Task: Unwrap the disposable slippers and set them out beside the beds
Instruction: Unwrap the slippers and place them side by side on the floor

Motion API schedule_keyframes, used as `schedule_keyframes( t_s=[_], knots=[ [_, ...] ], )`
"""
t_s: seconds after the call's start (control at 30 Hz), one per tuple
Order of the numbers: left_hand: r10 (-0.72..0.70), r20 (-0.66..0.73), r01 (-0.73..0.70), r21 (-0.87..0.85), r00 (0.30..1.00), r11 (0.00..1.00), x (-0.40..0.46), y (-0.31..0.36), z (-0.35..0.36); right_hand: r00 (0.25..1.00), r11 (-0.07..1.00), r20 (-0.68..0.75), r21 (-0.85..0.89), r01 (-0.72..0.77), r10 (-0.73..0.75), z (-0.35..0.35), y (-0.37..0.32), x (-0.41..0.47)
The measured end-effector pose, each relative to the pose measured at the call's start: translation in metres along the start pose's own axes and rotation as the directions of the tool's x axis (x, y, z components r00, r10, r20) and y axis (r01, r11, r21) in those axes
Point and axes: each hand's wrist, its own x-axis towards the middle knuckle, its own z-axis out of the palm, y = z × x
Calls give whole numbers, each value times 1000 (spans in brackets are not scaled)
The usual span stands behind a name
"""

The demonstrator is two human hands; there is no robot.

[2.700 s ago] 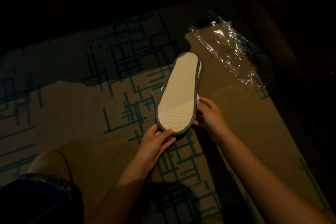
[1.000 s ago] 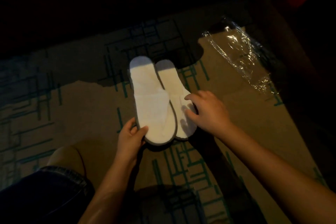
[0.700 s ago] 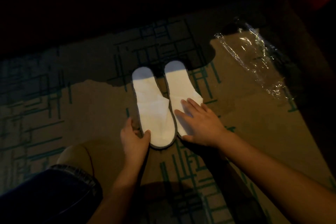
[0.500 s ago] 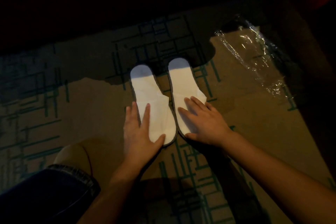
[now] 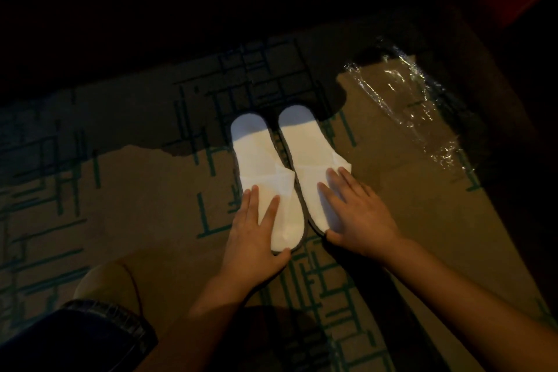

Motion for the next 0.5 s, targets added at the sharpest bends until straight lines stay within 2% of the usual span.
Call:
schedule_keyframes(
  t_s=[0.23, 0.37, 0.43, 0.5],
  knots=[
    [33, -6, -33, 30, 999, 999, 13, 10, 0, 997, 995, -8, 64, -71, 72, -1, 12, 1],
    [56, -14, -56, 35, 998, 998, 31, 14, -4, 991, 991, -92, 95, -90, 99, -5, 20, 14],
    [86, -16, -85, 42, 996, 995, 41, 15, -8, 991, 990, -106, 123, -64, 77, -6, 27, 17],
    [112, -10, -111, 53, 994, 992, 46, 16, -11, 997, 995, -78, 96, 28, -21, -3, 35, 14]
  ],
)
